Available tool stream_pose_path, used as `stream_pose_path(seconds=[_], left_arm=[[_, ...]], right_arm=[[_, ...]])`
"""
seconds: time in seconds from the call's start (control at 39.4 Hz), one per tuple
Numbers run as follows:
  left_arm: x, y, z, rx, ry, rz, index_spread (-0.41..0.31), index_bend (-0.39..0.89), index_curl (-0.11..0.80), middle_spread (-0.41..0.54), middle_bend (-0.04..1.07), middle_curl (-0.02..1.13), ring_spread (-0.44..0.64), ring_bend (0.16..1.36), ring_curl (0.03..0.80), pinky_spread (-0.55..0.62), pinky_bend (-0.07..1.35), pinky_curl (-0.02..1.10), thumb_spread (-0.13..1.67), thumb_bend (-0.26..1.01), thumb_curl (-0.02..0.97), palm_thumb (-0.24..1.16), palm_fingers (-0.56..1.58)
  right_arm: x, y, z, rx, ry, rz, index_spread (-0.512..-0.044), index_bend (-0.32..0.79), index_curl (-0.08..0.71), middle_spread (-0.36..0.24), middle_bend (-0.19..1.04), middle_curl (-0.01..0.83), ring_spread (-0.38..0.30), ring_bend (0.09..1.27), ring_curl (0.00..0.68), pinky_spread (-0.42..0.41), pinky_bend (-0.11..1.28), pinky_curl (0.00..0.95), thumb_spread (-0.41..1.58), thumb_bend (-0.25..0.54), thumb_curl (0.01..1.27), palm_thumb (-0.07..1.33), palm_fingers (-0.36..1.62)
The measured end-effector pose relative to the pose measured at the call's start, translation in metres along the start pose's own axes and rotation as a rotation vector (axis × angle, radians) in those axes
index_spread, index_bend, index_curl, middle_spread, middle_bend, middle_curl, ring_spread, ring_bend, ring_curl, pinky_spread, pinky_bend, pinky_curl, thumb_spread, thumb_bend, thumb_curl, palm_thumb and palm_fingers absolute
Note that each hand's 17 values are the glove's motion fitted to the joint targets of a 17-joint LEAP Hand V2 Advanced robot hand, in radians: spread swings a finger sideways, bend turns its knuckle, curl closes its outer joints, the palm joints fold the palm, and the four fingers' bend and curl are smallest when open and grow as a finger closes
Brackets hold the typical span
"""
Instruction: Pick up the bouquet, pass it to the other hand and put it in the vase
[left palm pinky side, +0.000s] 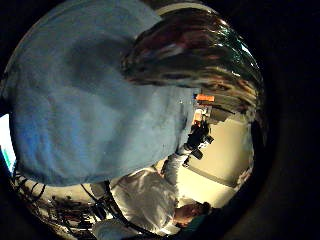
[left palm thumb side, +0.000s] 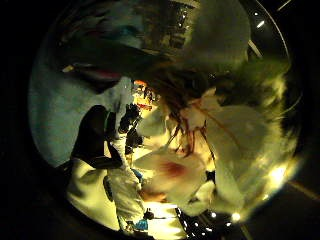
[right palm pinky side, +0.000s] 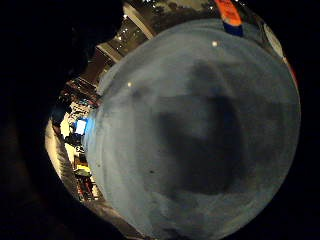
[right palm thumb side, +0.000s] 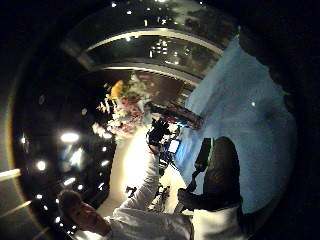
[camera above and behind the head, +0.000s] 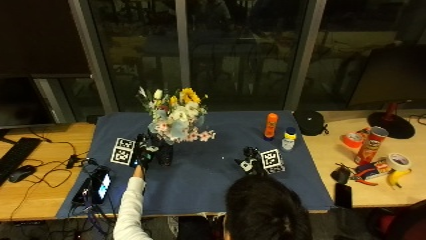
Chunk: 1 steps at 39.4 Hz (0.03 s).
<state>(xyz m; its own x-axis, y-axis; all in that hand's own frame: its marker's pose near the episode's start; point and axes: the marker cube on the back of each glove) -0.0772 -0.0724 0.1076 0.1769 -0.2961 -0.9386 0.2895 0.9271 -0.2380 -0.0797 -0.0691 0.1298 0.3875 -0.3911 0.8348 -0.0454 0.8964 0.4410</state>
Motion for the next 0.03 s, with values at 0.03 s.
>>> stream_pose_path(seconds=[0.03], left_arm=[[-0.0001, 0.0070, -0.0009, 0.010, -0.010, 0.004, 0.067, 0.01, 0.347, 0.250, 0.09, 0.37, 0.28, 0.38, 0.369, 0.31, 0.22, 0.44, 0.79, -0.02, 0.579, 0.72, -0.26]], right_arm=[[0.0023, 0.0003, 0.0001, -0.006, 0.005, 0.001, -0.275, 0.15, 0.227, -0.093, 0.20, 0.404, -0.165, 0.58, 0.365, 0.016, 0.60, 0.340, 1.04, -0.016, 0.58, 0.80, 0.60]])
